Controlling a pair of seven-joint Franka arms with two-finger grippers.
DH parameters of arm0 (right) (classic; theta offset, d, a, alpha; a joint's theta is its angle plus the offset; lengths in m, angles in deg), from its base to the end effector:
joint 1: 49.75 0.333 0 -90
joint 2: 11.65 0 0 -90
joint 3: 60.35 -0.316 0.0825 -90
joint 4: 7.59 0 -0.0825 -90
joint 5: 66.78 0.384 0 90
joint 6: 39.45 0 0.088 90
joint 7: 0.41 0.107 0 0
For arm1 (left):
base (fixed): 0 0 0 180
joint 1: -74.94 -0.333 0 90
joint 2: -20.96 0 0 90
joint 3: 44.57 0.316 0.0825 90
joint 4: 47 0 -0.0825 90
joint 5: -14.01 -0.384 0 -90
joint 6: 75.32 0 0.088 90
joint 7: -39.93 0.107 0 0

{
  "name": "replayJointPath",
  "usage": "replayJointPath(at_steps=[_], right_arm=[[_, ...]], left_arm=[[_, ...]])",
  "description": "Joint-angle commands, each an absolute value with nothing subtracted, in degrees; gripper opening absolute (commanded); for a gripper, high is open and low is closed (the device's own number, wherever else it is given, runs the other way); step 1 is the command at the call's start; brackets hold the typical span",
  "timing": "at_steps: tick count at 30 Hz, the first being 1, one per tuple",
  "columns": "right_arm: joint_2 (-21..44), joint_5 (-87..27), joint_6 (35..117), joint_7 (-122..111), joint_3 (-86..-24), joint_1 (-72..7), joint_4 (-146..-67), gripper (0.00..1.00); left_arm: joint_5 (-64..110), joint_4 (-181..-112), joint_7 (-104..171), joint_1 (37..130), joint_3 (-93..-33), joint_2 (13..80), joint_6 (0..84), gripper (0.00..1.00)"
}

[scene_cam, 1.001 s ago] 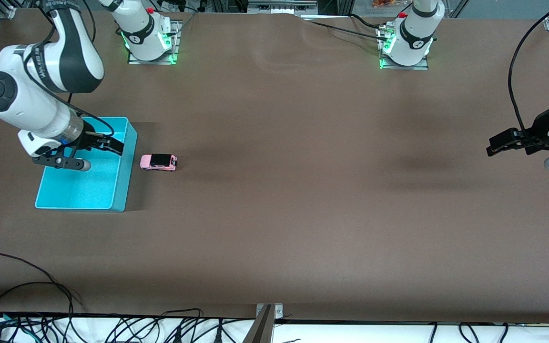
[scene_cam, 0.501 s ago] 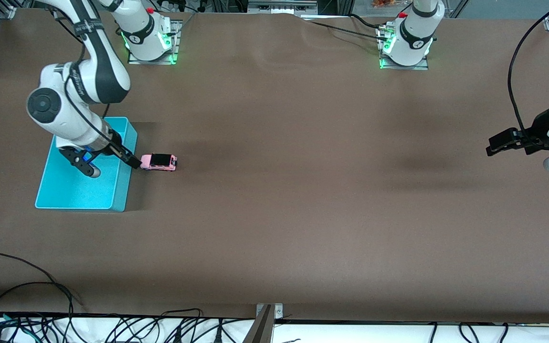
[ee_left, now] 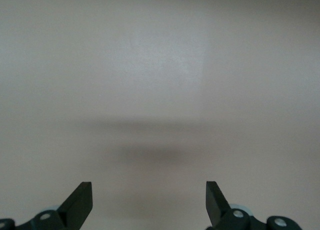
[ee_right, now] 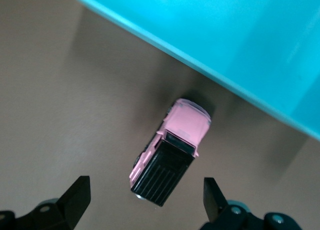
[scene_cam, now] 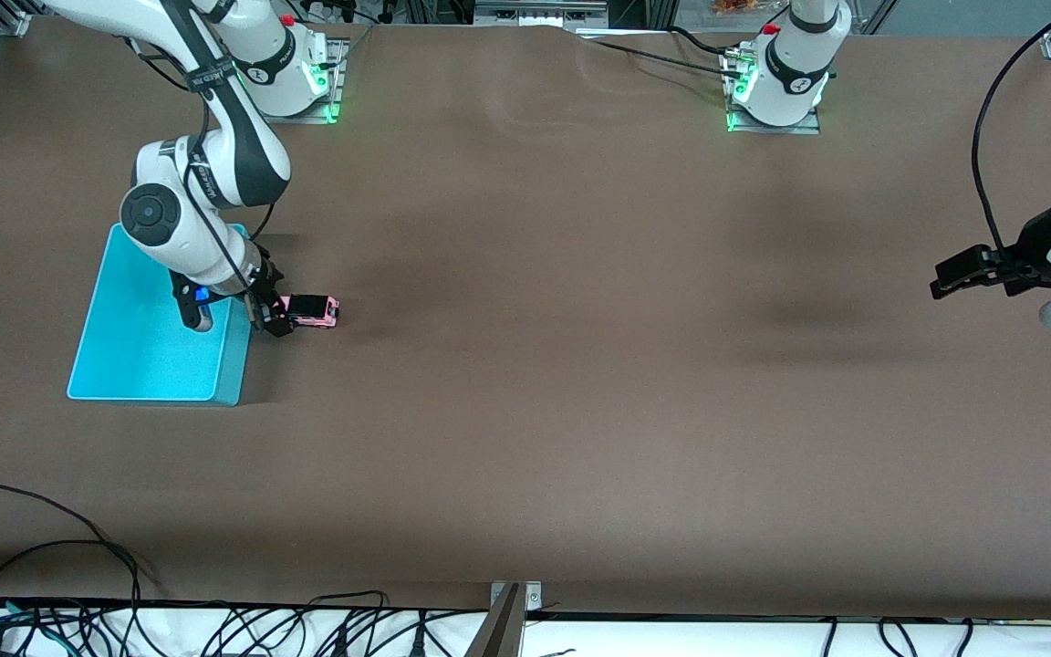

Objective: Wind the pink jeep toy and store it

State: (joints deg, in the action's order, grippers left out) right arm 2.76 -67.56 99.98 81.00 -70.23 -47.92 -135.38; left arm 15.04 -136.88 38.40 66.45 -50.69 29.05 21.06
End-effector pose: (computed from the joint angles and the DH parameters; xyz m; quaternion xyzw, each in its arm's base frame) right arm 0.5307 0.1104 0.2566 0.8221 -0.5687 -0.0277 0.0044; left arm 0.6021 0.0271 0.5538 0.9991 0.0356 -0.0134 0.0165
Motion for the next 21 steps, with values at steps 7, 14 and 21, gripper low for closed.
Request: replayJointPath(at_steps=[7, 14, 21], right_arm=[[6.98, -67.22, 107.24, 90.65, -70.19, -47.38, -137.58, 1.0], [9.35, -67.13, 108.02, 91.26, -70.01, -46.41, -137.58, 1.0], [9.88, -67.05, 108.73, 91.53, -70.01, -46.32, -137.58, 1.0]], left_arm=[[15.94, -138.23, 39.76, 66.07, -50.9, 27.81, 21.36, 1.0], [15.94, -138.23, 39.76, 66.07, -50.9, 27.81, 21.36, 1.0], [15.94, -138.23, 39.76, 66.07, -50.9, 27.81, 21.36, 1.0]])
